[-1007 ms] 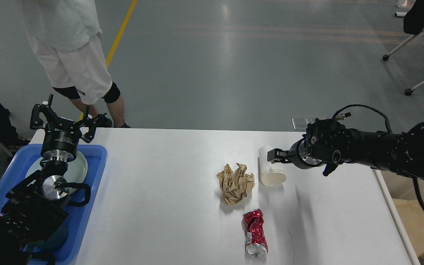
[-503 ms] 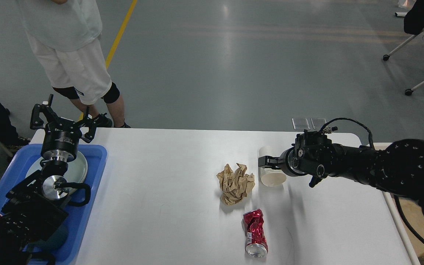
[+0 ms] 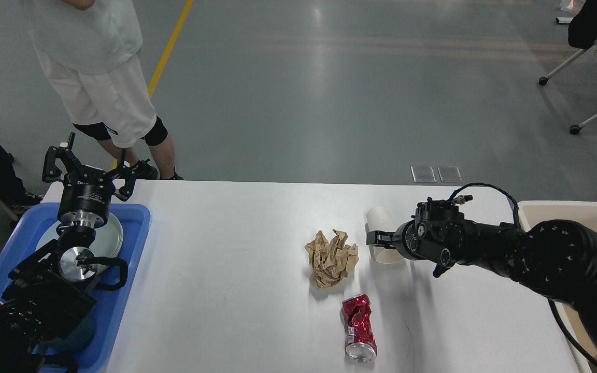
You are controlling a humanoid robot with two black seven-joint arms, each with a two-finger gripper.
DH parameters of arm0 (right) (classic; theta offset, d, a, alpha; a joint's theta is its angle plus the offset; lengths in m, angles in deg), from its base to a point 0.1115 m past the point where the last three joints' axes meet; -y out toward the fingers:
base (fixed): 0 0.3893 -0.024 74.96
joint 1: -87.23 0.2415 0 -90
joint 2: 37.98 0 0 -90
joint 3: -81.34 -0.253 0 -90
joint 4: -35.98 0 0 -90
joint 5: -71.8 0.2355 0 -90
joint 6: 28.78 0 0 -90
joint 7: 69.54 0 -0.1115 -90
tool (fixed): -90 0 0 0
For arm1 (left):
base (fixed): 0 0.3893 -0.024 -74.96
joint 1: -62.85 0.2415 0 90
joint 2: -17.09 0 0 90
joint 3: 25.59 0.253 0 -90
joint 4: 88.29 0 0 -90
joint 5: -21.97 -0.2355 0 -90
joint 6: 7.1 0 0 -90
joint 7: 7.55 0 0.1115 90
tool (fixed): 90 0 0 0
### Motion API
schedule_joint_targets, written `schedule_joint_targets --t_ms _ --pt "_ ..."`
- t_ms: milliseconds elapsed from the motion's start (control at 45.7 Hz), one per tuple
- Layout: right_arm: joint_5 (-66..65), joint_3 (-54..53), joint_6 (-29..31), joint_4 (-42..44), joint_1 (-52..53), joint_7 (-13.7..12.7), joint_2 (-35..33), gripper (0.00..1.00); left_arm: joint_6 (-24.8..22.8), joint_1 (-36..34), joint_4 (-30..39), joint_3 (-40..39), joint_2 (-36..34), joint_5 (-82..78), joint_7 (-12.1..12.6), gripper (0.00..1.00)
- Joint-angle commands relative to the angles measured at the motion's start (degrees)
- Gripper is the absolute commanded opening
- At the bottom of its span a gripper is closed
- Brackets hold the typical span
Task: Tidy desktop
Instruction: 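Lift the white paper cup and drop it into the white bin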
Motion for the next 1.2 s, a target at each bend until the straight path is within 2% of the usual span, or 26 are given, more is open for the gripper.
schedule_joint_targets --t_ms 0,153,263,635,985,1182 --pt "0.02 -0.06 -0.24 -0.57 0.00 -0.01 0.09 0.37 0.00 0.00 0.00 0.00 0.00 0.00 0.01 0.96" --pt "0.02 -0.15 0.02 -0.75 0.00 -0.09 0.09 0.08 0.00 0.00 -0.09 0.00 0.00 0.00 0.01 0.96" --pt "0.02 -0.15 -0.06 -0.66 -0.17 -0.18 0.09 0.00 0.00 0.00 0.00 0.00 0.00 0.00 0.01 0.96" --pt "0.02 -0.68 0.37 -3.38 0.79 -0.09 -0.87 0.00 0.00 0.00 0.00 0.00 0.00 0.00 0.01 0.96" --pt "0.02 -4.19 1.34 -21.48 13.09 0.08 -16.86 0.00 0.00 0.00 0.00 0.00 0.00 0.00 0.01 0.96" --pt "0.02 -5.25 7.84 -29.92 22.31 0.08 -27.05 0.00 0.00 0.00 0.00 0.00 0.00 0.00 0.01 0.96"
